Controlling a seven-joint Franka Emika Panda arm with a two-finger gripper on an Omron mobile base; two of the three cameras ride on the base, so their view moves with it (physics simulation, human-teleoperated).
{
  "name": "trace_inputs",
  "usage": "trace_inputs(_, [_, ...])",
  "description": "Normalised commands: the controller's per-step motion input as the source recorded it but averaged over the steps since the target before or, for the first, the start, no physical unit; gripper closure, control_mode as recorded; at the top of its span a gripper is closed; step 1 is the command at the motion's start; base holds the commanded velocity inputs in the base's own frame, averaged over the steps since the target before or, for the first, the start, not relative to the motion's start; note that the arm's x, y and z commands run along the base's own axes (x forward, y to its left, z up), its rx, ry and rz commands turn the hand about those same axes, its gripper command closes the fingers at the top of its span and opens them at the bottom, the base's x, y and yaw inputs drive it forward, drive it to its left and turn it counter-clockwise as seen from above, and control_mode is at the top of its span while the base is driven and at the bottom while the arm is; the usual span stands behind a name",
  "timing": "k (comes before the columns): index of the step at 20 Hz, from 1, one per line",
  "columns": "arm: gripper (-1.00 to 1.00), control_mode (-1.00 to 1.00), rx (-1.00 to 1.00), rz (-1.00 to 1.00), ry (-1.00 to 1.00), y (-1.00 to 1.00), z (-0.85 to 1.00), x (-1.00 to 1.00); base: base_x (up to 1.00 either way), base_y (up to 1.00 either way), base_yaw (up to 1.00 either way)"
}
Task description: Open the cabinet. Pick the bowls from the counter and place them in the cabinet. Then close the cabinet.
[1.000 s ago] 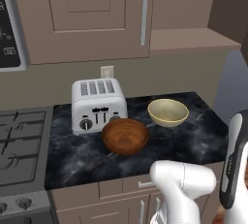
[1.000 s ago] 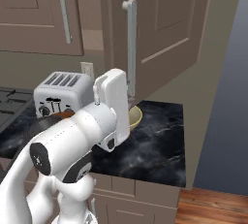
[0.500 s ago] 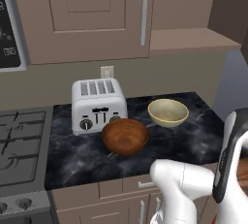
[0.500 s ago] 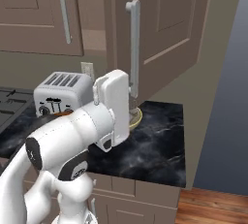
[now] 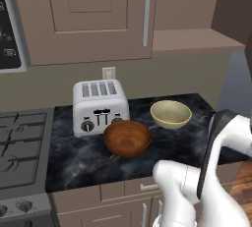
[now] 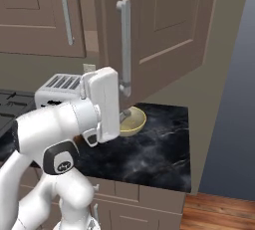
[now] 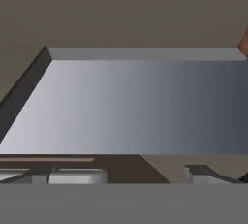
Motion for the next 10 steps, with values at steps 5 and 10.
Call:
trace_inputs(5, [-1.0, -1.0, 0.0, -0.15, -0.14, 0.0, 0.0, -1.0, 0.0, 0.0, 0.0])
trace_inputs(10, [-1.0, -1.0, 0.0, -0.11, -0.19, -0.07, 0.0, -1.0, 0.0, 0.0, 0.0])
